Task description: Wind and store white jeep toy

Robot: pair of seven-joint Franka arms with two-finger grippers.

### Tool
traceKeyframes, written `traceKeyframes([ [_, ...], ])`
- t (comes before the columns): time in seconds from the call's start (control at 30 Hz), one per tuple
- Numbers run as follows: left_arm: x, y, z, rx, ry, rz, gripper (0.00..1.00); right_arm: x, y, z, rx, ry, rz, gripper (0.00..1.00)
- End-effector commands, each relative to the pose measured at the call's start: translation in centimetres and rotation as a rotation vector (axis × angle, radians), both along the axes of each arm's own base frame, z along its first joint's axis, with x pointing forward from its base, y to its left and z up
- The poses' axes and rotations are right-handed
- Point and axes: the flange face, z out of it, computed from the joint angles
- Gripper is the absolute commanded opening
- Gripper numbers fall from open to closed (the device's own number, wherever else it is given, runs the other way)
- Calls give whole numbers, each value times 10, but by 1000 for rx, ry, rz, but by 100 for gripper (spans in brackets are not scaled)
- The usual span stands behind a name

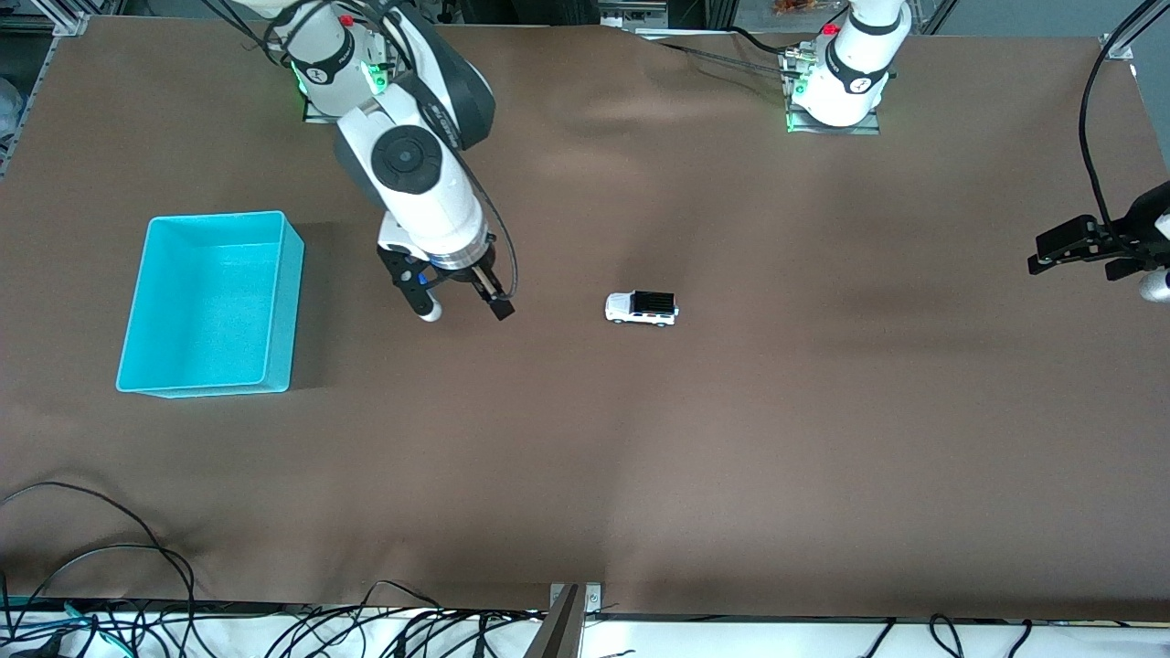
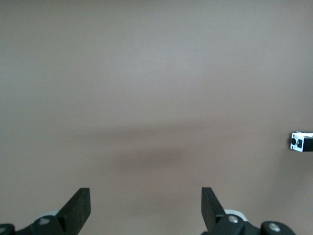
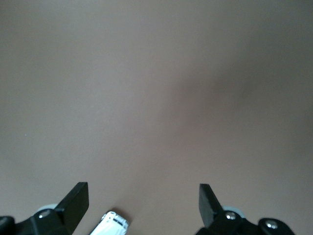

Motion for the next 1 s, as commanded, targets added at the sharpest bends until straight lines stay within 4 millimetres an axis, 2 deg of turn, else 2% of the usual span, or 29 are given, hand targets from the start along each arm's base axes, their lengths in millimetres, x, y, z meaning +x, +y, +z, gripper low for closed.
traceKeyframes([
  [0.0,9,11,-2,-22,-43,-3,100,13,34,-17,9,15,-163,100],
  [0.13,13,17,-5,-23,-55,6,100,18,52,-27,25,36,-300,100],
  [0.27,12,18,0,-21,-72,11,100,7,76,-37,30,51,-391,100],
  [0.4,11,12,25,-23,-118,3,100,1,98,-44,54,59,-511,100],
  [0.5,11,12,34,-29,-135,5,100,-3,115,-48,85,60,-589,100],
  [0.73,12,15,23,-34,-115,10,100,-16,152,-61,131,69,-661,100],
  [0.97,13,11,20,-37,-107,3,100,-27,180,-81,186,65,-640,100],
])
